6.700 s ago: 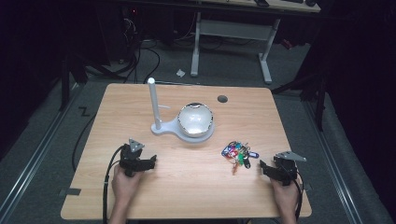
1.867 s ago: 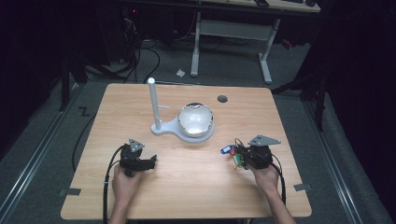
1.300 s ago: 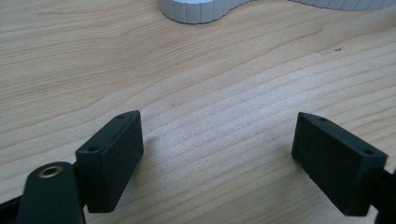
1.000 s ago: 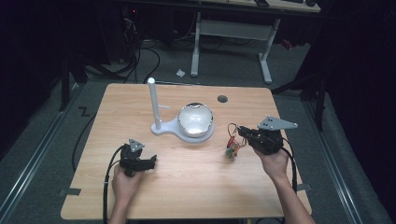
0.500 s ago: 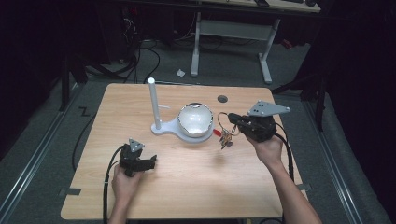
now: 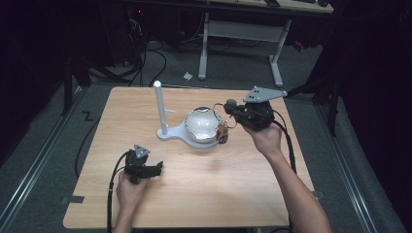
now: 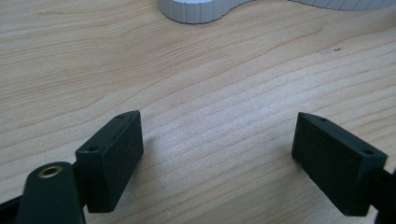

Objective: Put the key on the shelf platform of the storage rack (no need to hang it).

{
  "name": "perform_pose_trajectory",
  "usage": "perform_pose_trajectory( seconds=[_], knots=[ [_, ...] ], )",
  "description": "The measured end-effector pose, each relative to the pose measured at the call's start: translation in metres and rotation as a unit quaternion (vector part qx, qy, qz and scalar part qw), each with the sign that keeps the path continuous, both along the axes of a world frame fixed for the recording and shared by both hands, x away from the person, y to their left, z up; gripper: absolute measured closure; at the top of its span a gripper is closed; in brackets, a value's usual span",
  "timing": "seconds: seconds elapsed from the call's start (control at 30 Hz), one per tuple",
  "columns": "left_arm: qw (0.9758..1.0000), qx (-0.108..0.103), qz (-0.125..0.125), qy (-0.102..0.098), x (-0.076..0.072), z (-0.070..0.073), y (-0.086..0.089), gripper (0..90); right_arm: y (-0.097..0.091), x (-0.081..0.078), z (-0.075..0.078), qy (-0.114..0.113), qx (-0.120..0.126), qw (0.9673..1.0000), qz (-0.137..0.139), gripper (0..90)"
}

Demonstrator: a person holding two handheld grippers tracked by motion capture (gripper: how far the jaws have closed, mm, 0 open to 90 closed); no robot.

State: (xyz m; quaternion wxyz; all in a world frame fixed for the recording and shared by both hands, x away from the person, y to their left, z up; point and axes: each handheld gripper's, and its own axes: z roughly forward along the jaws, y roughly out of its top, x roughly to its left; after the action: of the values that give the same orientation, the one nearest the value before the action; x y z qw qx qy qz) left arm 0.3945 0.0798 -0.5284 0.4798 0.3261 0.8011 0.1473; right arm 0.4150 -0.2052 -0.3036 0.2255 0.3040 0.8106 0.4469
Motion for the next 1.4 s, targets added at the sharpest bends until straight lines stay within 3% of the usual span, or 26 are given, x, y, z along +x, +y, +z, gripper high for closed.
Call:
perform_pose_trajectory(
  seconds=[0.3, 0.67, 1.0, 1.4],
  knots=[
    [1.0, 0.003, -0.001, -0.002, 0.0, 0.0, 0.0, 17.0, 0.017, 0.021, 0.006, 0.001, 0.0, 1.0, 0.0, 87.5],
    [1.0, 0.003, -0.002, -0.002, 0.0, 0.0, 0.0, 17.0, 0.033, 0.041, -0.005, 0.01, -0.004, 0.9999, -0.01, 87.4],
    [1.0, 0.0, -0.001, 0.0, 0.0, 0.0, 0.0, 17.0, 0.039, 0.058, -0.026, 0.028, -0.007, 0.9993, -0.024, 87.4],
    [1.0, 0.005, -0.001, -0.003, 0.0, 0.0, 0.001, 17.0, 0.037, 0.072, -0.064, 0.071, -0.002, 0.9966, -0.041, 87.3]
  ],
)
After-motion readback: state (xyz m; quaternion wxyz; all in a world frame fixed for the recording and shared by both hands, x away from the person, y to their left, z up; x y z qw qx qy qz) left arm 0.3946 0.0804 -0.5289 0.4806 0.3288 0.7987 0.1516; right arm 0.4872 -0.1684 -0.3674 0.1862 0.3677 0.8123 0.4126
